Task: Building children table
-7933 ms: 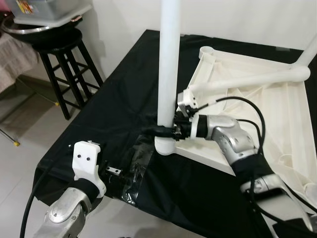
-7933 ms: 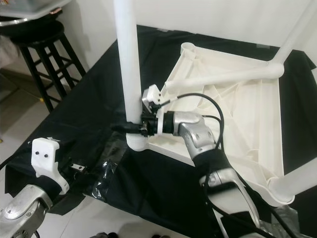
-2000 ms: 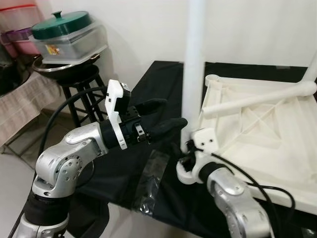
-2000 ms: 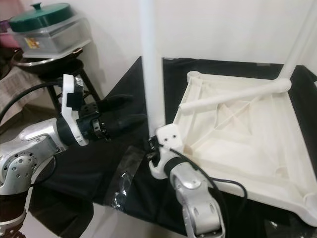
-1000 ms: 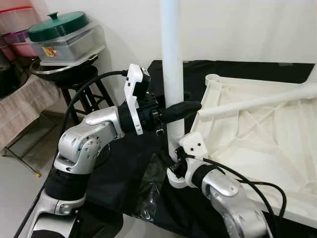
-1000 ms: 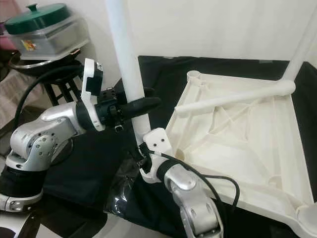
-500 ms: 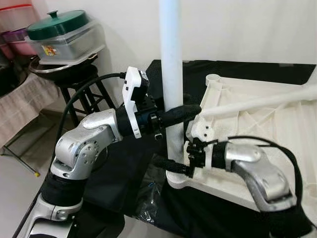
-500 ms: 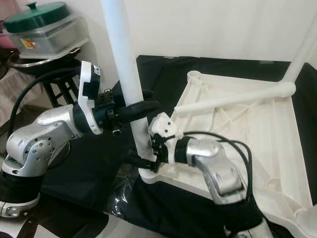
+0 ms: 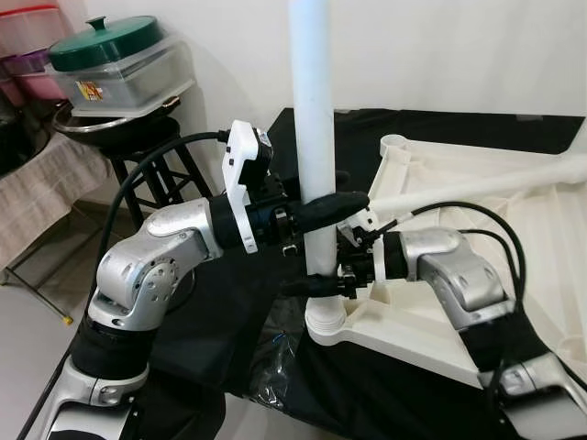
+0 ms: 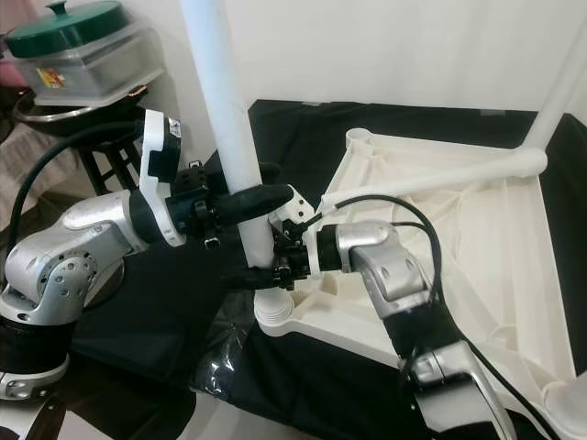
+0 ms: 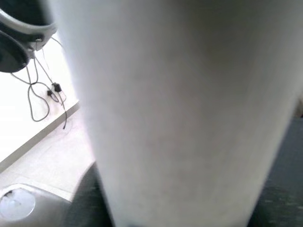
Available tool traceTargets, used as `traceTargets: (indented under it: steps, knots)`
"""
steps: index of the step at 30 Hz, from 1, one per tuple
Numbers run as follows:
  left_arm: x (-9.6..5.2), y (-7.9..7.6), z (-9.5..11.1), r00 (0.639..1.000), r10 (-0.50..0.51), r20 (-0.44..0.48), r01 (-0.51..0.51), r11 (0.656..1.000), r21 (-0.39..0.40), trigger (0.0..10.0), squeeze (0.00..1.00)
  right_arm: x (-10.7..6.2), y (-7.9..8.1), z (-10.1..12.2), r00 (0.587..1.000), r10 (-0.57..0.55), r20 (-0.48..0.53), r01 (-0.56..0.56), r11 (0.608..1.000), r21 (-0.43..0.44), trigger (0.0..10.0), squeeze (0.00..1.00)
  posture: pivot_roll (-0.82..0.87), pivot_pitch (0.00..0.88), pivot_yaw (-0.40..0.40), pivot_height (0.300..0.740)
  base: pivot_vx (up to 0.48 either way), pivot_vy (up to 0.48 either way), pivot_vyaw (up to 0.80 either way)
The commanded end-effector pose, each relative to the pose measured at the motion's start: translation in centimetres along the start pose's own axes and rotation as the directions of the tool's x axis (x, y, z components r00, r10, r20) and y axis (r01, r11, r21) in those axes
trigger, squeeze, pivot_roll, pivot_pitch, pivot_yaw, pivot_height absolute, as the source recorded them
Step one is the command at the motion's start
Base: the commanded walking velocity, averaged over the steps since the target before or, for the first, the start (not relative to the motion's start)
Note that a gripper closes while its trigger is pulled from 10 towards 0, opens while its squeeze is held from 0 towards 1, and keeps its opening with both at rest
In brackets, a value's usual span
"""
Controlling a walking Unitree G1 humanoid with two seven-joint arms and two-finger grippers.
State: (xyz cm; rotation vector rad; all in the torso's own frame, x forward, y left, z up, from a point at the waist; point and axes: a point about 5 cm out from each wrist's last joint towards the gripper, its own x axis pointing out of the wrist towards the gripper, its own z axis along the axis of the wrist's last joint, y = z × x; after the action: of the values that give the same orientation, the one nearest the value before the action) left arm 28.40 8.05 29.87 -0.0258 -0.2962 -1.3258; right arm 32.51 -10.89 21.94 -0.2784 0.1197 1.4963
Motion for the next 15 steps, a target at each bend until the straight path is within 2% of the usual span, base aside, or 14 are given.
traceTargets:
  steps: [1,2,3,8,9,10,13,14,15]
  knots:
    - [0.5,-1.3,-0.8,0.993,-0.107,-0.05,0.107,0.994,-0.01,7.6,0.0,-0.1,-0.8,0.4,0.999,-0.048,-0.014,0.048,0.999,-0.013,0.0,0.0,0.05,0.065,0.045,0.74,0.0,0.0,0.0]
    - [0.5,-1.3,-0.8,0.993,-0.107,-0.05,0.107,0.994,-0.01,7.6,0.0,-0.1,-0.8,0.4,0.999,-0.048,-0.014,0.048,0.999,-0.013,0.0,0.0,0.05,0.065,0.045,0.74,0.0,0.0,0.0]
    - [0.5,-1.3,-0.8,0.993,-0.104,-0.049,0.104,0.995,-0.007,10.0,0.0,-0.1,-0.9,0.2,0.999,-0.047,-0.014,0.047,0.999,-0.011,0.0,0.0,0.04,0.064,0.045,0.74,0.0,0.0,0.0]
    - [0.6,-1.0,-0.7,0.996,-0.085,-0.04,0.084,0.996,-0.022,10.0,0.0,-0.1,-1.2,-0.2,0.997,-0.07,-0.015,0.07,0.998,-0.006,0.0,0.0,0.04,0.06,0.05,0.74,0.0,0.0,0.0]
    - [0.6,-0.7,-0.6,0.997,-0.069,-0.018,0.069,0.997,-0.037,10.0,1.0,-0.1,-1.4,-0.4,0.995,-0.104,-0.007,0.104,0.995,-0.005,0.0,0.0,0.04,0.059,0.051,0.74,0.0,0.0,0.0]
    - [0.7,-0.3,-0.4,0.999,-0.032,-0.006,0.032,0.999,-0.031,10.0,1.0,-0.1,-1.6,-0.6,0.988,-0.156,0.003,0.156,0.988,-0.001,0.0,0.0,0.04,0.056,0.049,0.74,0.0,0.0,0.0]
    - [0.7,0.1,-0.2,1.0,0.002,0.005,-0.002,1.0,-0.024,10.0,1.0,0.0,-1.6,-0.8,0.979,-0.204,0.01,0.204,0.979,0.007,0.0,0.0,0.03,0.056,0.048,0.74,0.0,0.0,0.0]
    - [0.6,0.5,0.1,0.999,0.038,0.02,-0.037,0.999,-0.019,10.0,0.0,0.3,-1.2,-1.4,0.961,-0.277,-0.002,0.277,0.96,0.039,0.0,0.0,0.03,0.056,0.029,0.74,0.0,0.0,0.0]
    - [0.5,0.8,0.4,0.998,0.063,0.031,-0.062,0.998,-0.016,10.0,0.0,0.7,-0.7,-2.0,0.943,-0.332,-0.019,0.333,0.94,0.07,0.0,0.0,0.03,0.056,0.023,0.74,0.0,0.0,0.0]
